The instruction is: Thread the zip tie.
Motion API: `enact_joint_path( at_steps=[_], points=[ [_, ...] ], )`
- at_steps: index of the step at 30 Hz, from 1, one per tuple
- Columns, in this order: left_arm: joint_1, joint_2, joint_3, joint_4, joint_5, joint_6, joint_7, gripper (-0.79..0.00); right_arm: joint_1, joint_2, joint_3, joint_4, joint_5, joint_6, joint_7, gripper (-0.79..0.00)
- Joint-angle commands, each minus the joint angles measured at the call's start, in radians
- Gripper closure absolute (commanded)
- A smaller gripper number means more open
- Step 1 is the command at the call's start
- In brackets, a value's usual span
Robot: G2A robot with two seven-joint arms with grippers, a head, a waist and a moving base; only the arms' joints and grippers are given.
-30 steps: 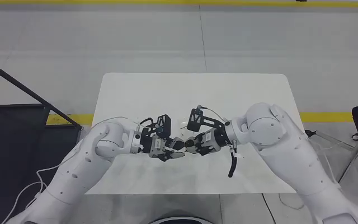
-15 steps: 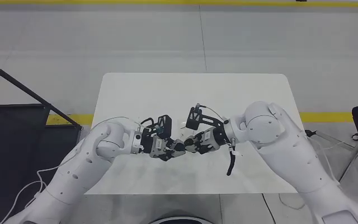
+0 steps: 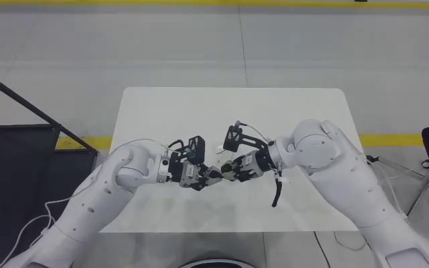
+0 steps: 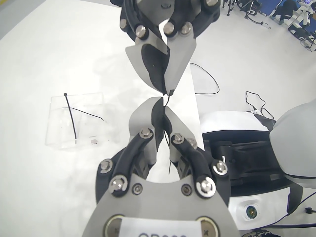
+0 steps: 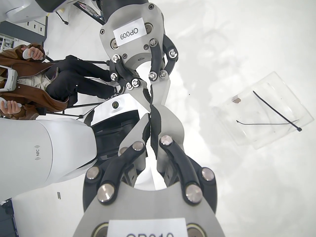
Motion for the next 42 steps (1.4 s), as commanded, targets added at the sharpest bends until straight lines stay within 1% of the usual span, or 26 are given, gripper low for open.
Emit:
enact_joint_path(
  at_steps=[1,2,3,4,5,9,14,18,22,32,35,40,42],
  points=[
    [0.0,-0.001,-0.002,0.002,0.001,0.007,0.009,0.0,0.001,0.0,0.001,0.002,0.003,0.001,-0.002,-0.483],
    [0.001,-0.001,-0.004,0.003,0.002,0.011,0.016,0.0,0.0,0.001,0.003,0.003,0.005,0.002,-0.006,-0.622],
    [0.002,-0.001,-0.007,0.004,0.001,0.015,0.025,0.0,-0.001,0.002,0.006,0.004,0.006,0.001,-0.012,-0.717],
    [0.003,-0.001,-0.011,0.006,0.001,0.022,0.033,0.0,-0.004,0.002,0.01,0.005,0.007,0.0,-0.021,-0.76],
    [0.005,-0.001,-0.015,0.006,-0.001,0.026,0.044,0.0,-0.008,0.004,0.016,0.006,0.007,0.0,-0.03,-0.785],
    [0.015,-0.001,-0.035,0.013,-0.018,0.037,0.09,0.0,-0.031,0.012,0.046,0.0,0.001,-0.003,-0.074,-0.785],
    [0.027,0.0,-0.063,0.029,-0.054,0.042,0.151,0.0,-0.083,0.025,0.101,-0.021,-0.02,-0.01,-0.171,-0.785],
    [0.044,-0.001,-0.093,0.039,-0.077,0.056,0.221,0.0,-0.136,0.036,0.15,-0.044,-0.038,0.001,-0.258,-0.785],
    [0.044,-0.001,-0.093,0.039,-0.077,0.056,0.221,0.0,-0.181,0.045,0.182,-0.074,-0.043,0.012,-0.295,-0.785],
    [0.046,-0.001,-0.094,0.038,-0.077,0.062,0.225,0.0,-0.181,0.045,0.182,-0.074,-0.043,0.012,-0.295,-0.785],
    [0.058,-0.008,-0.098,0.034,-0.114,0.092,0.282,0.0,-0.205,0.045,0.18,-0.091,-0.059,0.011,-0.334,-0.785],
    [0.045,-0.022,-0.083,0.071,-0.19,0.059,0.342,0.0,-0.241,0.044,0.172,-0.099,-0.073,-0.02,-0.386,-0.785],
    [0.037,-0.029,-0.078,0.083,-0.195,0.059,0.361,0.0,-0.245,0.039,0.153,-0.087,-0.07,-0.035,-0.403,-0.785]
  ],
)
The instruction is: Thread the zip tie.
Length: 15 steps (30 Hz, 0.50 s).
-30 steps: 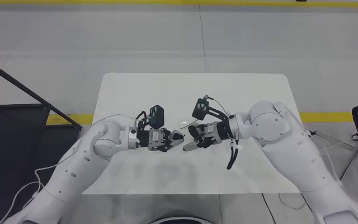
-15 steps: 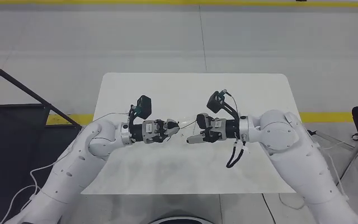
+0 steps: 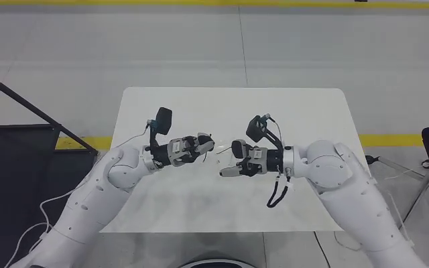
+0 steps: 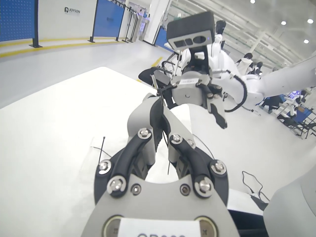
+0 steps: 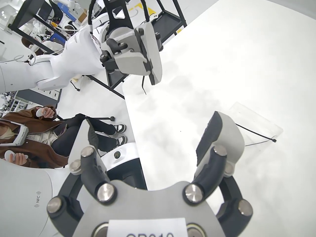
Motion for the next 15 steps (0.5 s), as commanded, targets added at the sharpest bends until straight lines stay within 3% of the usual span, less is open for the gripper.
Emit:
enact_joint_path(
  at_steps=[1,3,6,8,10,15],
  points=[
    [-0.006,-0.006,0.005,0.01,0.002,0.004,0.023,0.0,0.002,-0.006,-0.021,0.017,0.008,-0.012,-0.013,-0.785],
    [-0.011,-0.014,0.011,0.019,0.005,0.009,0.05,0.0,0.016,-0.015,-0.05,0.041,0.012,-0.018,-0.027,-0.751],
    [-0.02,-0.025,0.022,0.034,0.015,0.009,0.079,0.0,0.044,-0.03,-0.086,0.08,0.034,-0.022,-0.05,-0.573],
    [-0.025,-0.032,0.03,0.043,0.024,0.009,0.091,0.0,0.061,-0.04,-0.104,0.104,0.049,-0.021,-0.065,-0.533],
    [-0.031,-0.038,0.036,0.052,0.032,0.009,0.102,0.0,0.076,-0.048,-0.118,0.125,0.06,-0.021,-0.078,-0.422],
    [-0.04,-0.05,0.041,0.07,0.047,0.004,0.119,0.0,0.097,-0.062,-0.135,0.164,0.075,-0.035,-0.104,-0.32]
  ],
)
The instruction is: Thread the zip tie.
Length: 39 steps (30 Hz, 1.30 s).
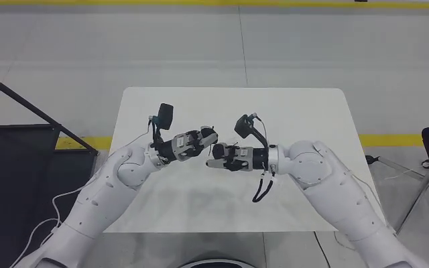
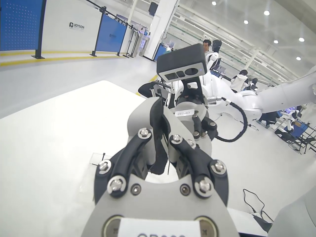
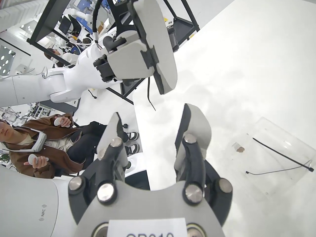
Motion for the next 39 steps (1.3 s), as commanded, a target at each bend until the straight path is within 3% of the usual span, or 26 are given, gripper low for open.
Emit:
enact_joint_path(
  at_steps=[1,13,19,26,27,28,29,39],
  points=[
    [-0.003,-0.004,0.0,0.006,0.004,-0.004,0.004,0.0,0.004,-0.003,-0.002,0.011,0.001,-0.003,-0.006,-0.308],
    [-0.004,-0.017,-0.012,0.031,-0.001,-0.042,0.002,0.0,0.026,-0.02,-0.012,0.049,0.024,-0.002,-0.003,-0.194],
    [-0.002,-0.023,-0.018,0.037,-0.005,-0.05,-0.007,0.0,0.028,-0.024,-0.01,0.055,0.026,-0.005,0.003,0.0],
    [-0.002,-0.03,-0.024,0.043,-0.005,-0.053,-0.012,0.0,0.027,-0.028,-0.005,0.059,0.025,-0.008,0.008,0.0],
    [-0.002,-0.031,-0.025,0.044,-0.005,-0.054,-0.012,0.0,0.027,-0.028,-0.004,0.06,0.025,-0.008,0.009,-0.095],
    [-0.001,-0.032,-0.027,0.045,-0.005,-0.054,-0.011,0.0,0.026,-0.029,-0.004,0.06,0.026,-0.008,0.01,-0.243],
    [-0.001,-0.033,-0.029,0.046,-0.005,-0.052,-0.008,0.0,0.026,-0.029,-0.003,0.06,0.027,-0.008,0.012,-0.289],
    [0.002,-0.043,-0.044,0.06,-0.008,-0.057,0.004,0.0,0.021,-0.033,0.006,0.06,0.026,-0.011,0.018,-0.286]
  ],
)
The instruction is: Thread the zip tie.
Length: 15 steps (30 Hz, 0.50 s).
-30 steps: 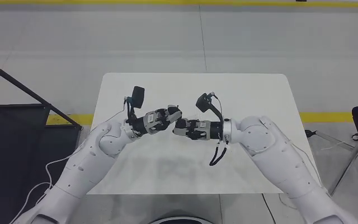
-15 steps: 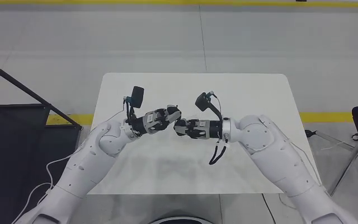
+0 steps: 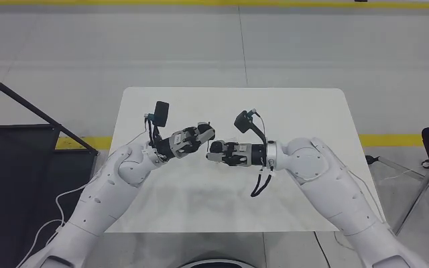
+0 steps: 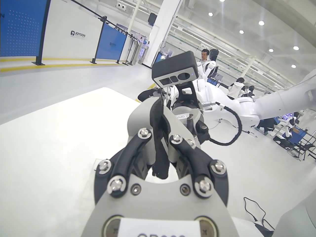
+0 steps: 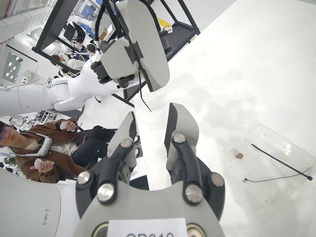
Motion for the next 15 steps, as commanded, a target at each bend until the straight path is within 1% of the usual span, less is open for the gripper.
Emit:
enact_joint_path(
  at_steps=[1,3,5,15],
  points=[
    [0.0,-0.002,-0.001,0.003,-0.004,-0.004,-0.003,0.0,-0.001,-0.001,0.001,0.0,-0.001,0.0,0.001,-0.274],
    [-0.001,-0.004,-0.002,0.006,-0.005,-0.006,-0.005,0.0,0.0,-0.002,0.001,0.0,-0.004,0.0,-0.001,-0.24],
    [-0.001,-0.006,-0.003,0.008,-0.006,-0.006,-0.005,0.0,0.0,-0.004,-0.001,0.0,-0.006,0.0,-0.003,-0.228],
    [-0.006,-0.018,0.001,0.018,0.003,-0.002,-0.013,0.0,-0.001,-0.011,0.0,-0.001,-0.008,-0.005,-0.006,-0.219]
  ],
)
